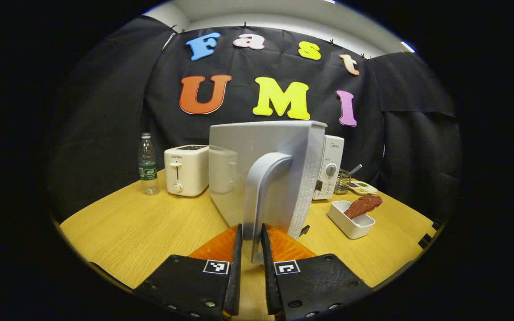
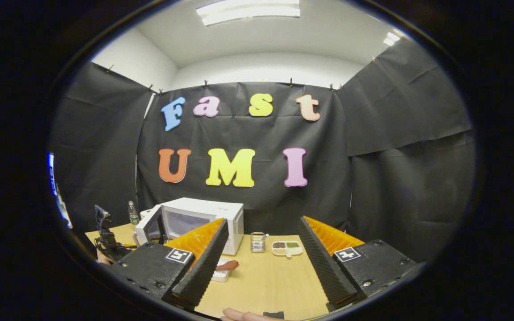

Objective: Open the microwave oven with the left hand, put the food in, and close the microwave oven.

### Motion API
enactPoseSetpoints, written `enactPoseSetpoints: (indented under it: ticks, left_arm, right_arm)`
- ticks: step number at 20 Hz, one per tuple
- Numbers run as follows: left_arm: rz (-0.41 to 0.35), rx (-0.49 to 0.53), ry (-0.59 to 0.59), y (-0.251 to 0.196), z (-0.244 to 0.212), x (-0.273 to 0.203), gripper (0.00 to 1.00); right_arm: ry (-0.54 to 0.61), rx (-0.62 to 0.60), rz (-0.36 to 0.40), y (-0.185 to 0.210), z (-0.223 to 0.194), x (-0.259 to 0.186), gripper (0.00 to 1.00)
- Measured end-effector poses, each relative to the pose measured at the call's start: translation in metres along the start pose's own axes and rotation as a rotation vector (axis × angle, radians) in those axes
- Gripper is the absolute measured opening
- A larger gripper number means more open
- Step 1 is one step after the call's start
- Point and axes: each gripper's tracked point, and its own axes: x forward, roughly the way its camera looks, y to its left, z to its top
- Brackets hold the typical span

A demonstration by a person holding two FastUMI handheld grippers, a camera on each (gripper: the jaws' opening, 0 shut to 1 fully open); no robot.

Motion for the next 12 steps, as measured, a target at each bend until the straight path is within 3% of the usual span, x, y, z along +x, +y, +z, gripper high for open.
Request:
enactPoseSetpoints:
  ticks: [1,2,3,4,6,8,9,12]
  left_arm:
    - [0.010,-0.013,-0.006,0.011,0.000,-0.009,0.27]
    - [0.019,-0.019,-0.014,0.021,0.001,-0.020,0.36]
    - [0.039,-0.012,-0.025,0.032,0.001,-0.029,0.54]
    - [0.076,0.000,-0.047,0.046,0.004,-0.040,0.92]
    - [0.133,0.011,-0.082,0.069,0.015,-0.059,0.96]
    - [0.150,-0.004,-0.100,0.076,0.024,-0.078,0.94]
    - [0.159,0.001,-0.109,0.077,0.031,-0.087,0.94]
    - [0.213,0.039,-0.151,0.083,0.057,-0.115,0.94]
  right_arm:
    - [-0.001,-0.006,0.005,0.005,0.000,0.000,0.92]
    - [0.003,-0.013,0.009,0.009,-0.002,0.001,0.91]
    - [0.009,-0.022,0.012,0.012,-0.004,0.002,0.91]
    - [0.014,-0.030,0.015,0.016,-0.006,0.004,1.00]
    - [0.030,-0.051,0.019,0.020,-0.012,0.011,1.00]
    - [0.053,-0.071,0.025,0.025,-0.020,0.021,1.00]
    - [0.068,-0.078,0.025,0.027,-0.024,0.028,0.92]
    - [0.117,-0.080,0.040,0.029,-0.034,0.050,0.92]
